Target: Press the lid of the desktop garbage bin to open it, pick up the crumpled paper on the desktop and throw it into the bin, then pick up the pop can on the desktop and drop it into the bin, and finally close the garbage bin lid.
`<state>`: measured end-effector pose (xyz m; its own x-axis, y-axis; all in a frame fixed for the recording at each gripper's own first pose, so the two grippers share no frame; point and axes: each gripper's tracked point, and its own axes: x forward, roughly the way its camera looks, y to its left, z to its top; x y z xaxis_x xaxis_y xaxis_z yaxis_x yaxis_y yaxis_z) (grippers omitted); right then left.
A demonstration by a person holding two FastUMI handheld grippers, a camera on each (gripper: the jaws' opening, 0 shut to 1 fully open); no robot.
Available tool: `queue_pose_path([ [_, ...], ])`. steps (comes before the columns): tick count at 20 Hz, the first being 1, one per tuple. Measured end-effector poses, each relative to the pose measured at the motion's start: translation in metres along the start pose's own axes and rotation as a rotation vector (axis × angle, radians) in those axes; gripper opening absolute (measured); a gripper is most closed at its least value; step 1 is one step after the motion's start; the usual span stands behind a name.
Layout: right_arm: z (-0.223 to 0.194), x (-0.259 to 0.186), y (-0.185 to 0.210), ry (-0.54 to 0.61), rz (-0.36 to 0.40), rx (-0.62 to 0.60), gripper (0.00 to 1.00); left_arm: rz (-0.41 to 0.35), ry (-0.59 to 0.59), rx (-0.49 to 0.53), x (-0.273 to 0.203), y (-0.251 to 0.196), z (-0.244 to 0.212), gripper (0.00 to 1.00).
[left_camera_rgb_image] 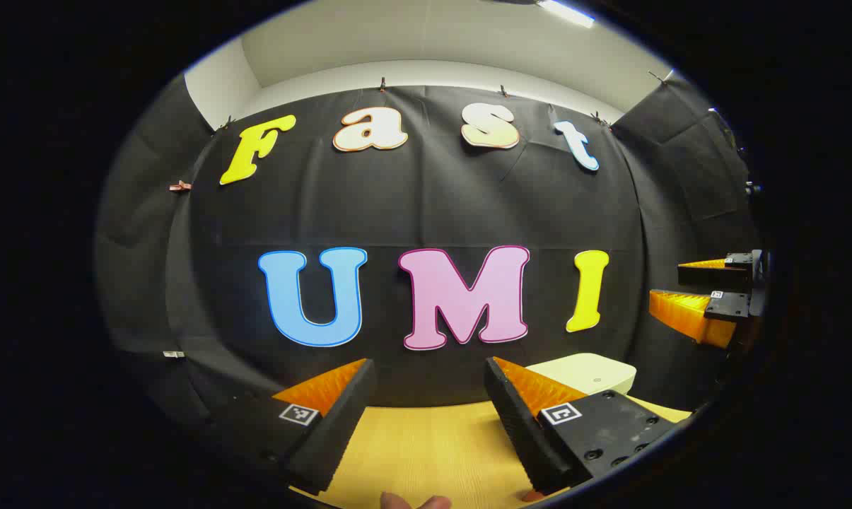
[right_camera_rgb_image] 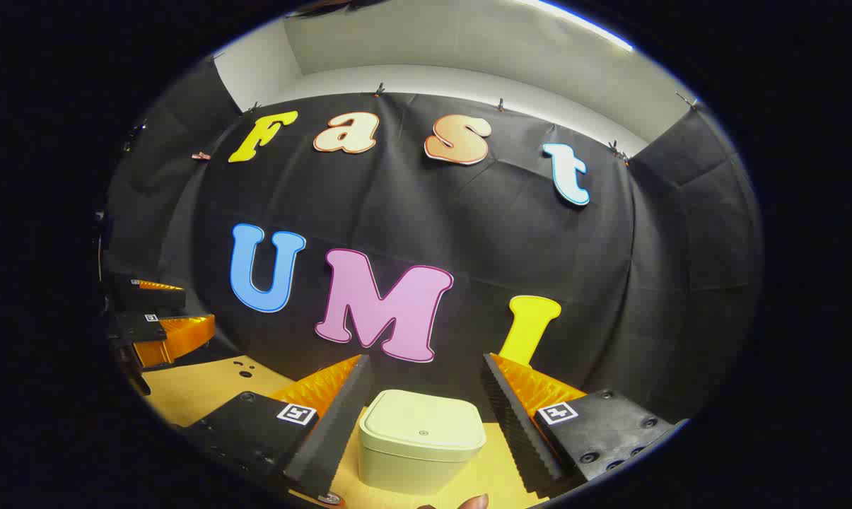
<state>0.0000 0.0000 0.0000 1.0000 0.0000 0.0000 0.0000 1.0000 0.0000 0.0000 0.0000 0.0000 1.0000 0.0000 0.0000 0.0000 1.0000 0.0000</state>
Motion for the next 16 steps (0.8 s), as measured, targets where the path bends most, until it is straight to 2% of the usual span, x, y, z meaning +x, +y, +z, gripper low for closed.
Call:
queue_pose_path([
  [14,0.008,0.007,0.013,0.003,-0.007,-0.005,0.96,-0.038,0.001,-0.005,0.013,0.011,-0.001,0.99],
  [15,0.009,0.006,0.012,0.002,-0.016,-0.010,0.94,-0.037,0.005,-0.005,0.013,0.012,-0.002,0.99],
  [16,0.011,0.006,0.010,0.004,-0.025,-0.016,0.82,-0.036,0.008,-0.004,0.013,0.015,-0.004,0.99],
])
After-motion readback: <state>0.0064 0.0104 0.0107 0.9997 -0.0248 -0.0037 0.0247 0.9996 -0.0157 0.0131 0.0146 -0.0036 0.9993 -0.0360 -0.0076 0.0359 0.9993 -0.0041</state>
